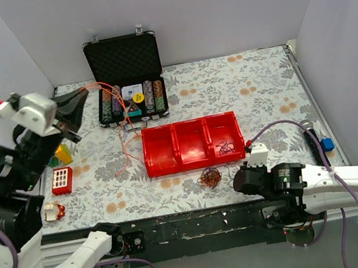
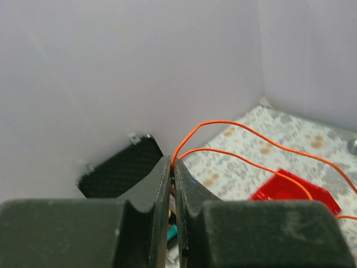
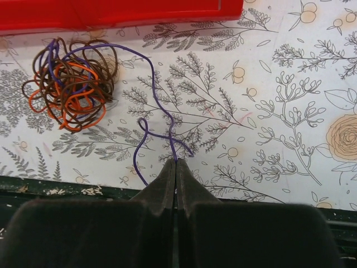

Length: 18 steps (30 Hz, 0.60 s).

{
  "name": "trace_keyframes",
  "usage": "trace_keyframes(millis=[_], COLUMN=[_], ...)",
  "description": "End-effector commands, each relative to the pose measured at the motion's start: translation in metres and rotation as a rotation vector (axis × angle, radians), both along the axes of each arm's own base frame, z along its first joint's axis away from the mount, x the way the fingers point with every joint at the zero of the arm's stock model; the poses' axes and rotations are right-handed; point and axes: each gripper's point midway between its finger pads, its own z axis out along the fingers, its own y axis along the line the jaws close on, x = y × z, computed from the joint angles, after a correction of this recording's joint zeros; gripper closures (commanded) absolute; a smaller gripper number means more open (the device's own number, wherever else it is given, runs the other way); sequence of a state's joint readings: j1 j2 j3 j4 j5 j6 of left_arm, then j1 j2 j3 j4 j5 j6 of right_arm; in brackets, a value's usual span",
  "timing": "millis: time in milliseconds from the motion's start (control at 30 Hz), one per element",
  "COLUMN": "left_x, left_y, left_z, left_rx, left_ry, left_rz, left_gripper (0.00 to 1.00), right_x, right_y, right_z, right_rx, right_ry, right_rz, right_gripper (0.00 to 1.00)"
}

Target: Untangle the cables

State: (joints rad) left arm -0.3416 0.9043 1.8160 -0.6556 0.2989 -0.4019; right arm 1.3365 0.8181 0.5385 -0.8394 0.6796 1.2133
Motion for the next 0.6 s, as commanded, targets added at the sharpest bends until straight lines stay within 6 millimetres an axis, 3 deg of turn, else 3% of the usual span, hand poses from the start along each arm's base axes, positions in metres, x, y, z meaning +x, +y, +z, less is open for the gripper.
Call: trace_keyframes(millis=[0, 233, 567], left_x=[0.025, 0.053, 0.069], left_y=[-0.022, -0.033, -0.046], left_z=[-0.052, -0.115, -0.154], left_rx=[0.039, 0.071, 0.078], left_ry=[0.142, 0.243, 0.326], left_rz=[-0.076, -0.08, -0.118], left_gripper=[0.94, 0.96, 0.97], right_x=[0.006, 0.01, 0.012], right_y=[0.012, 0.012, 0.018], right_z=[0.021, 0.033, 0.031], right_rx=[0.104, 0.18, 0.187], right_ry=[-0.047, -0.089, -0.098], right_rz=[-0.012, -0.007, -0.009], right_gripper=[0.99, 0.99, 0.99])
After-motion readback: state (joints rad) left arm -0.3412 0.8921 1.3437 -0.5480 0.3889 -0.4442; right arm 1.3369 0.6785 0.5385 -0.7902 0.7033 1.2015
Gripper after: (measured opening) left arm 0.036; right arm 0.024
